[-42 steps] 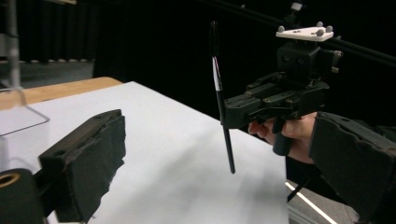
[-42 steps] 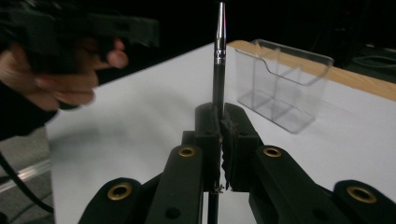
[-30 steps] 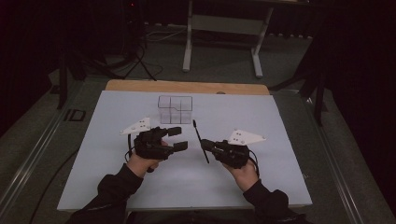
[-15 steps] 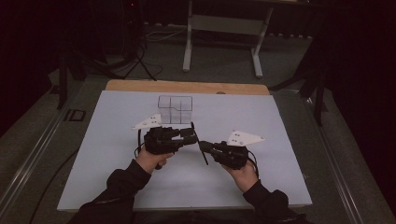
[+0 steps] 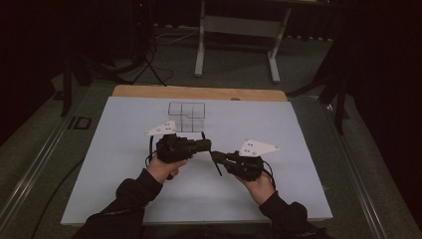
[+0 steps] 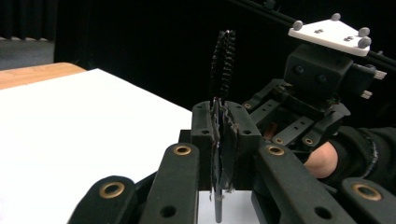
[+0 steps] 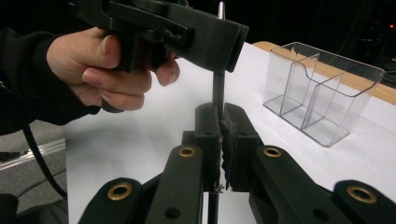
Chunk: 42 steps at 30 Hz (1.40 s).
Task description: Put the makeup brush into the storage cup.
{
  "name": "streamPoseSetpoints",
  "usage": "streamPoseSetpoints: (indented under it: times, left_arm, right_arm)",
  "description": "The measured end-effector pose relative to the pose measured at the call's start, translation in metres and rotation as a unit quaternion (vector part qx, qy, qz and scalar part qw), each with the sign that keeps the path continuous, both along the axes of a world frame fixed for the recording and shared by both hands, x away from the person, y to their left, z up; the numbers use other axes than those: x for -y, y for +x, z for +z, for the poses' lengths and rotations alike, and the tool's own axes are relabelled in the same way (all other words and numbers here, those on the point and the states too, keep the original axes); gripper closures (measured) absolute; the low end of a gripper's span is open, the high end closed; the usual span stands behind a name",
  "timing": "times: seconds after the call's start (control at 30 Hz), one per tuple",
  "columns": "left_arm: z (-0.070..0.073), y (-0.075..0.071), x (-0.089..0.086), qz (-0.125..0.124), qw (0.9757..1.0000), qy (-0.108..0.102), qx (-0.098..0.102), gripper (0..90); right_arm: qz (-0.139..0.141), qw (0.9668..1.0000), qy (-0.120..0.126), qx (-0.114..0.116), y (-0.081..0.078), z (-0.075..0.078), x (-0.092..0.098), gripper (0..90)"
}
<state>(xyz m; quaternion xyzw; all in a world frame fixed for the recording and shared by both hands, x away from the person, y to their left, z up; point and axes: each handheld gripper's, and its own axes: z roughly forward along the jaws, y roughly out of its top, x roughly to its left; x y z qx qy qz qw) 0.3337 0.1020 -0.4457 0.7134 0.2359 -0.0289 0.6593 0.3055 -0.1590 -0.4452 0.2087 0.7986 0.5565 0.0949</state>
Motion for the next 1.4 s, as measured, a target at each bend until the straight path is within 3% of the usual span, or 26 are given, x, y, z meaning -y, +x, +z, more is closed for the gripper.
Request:
streamPoseSetpoints:
  times: [0.1,0.27,0.47,0.73,0.9,1.23,1.4]
  left_arm:
    - [0.001,0.0,0.002,-0.001,1.0,0.008,0.005,85.4]
    - [0.002,0.002,0.002,0.0,0.9999,0.014,-0.01,86.0]
    - [0.004,-0.001,0.004,0.019,0.9995,0.025,0.006,86.6]
    - [0.013,-0.002,-0.007,0.038,0.9986,0.037,-0.002,86.6]
    - [0.019,-0.003,-0.016,0.05,0.9977,0.046,-0.001,86.6]
    - [0.035,-0.007,-0.043,0.091,0.9936,0.067,0.009,86.7]
    - [0.044,-0.01,-0.055,0.105,0.9907,0.085,0.018,86.6]
  right_arm:
    - [0.002,1.0,-0.005,-0.001,0.001,-0.001,-0.001,85.4]
    - [0.001,1.0,-0.007,-0.006,0.002,-0.001,-0.001,85.3]
    - [-0.007,0.9997,-0.006,-0.022,0.006,-0.001,-0.001,82.1]
    - [-0.038,0.9991,-0.012,-0.016,0.006,0.008,0.006,61.9]
    - [-0.043,0.9989,-0.012,-0.014,0.007,0.013,0.01,50.4]
    - [-0.045,0.9989,-0.011,-0.004,0.007,0.019,0.024,14.3]
    - [-0.067,0.9973,-0.02,0.025,0.004,0.02,0.031,14.7]
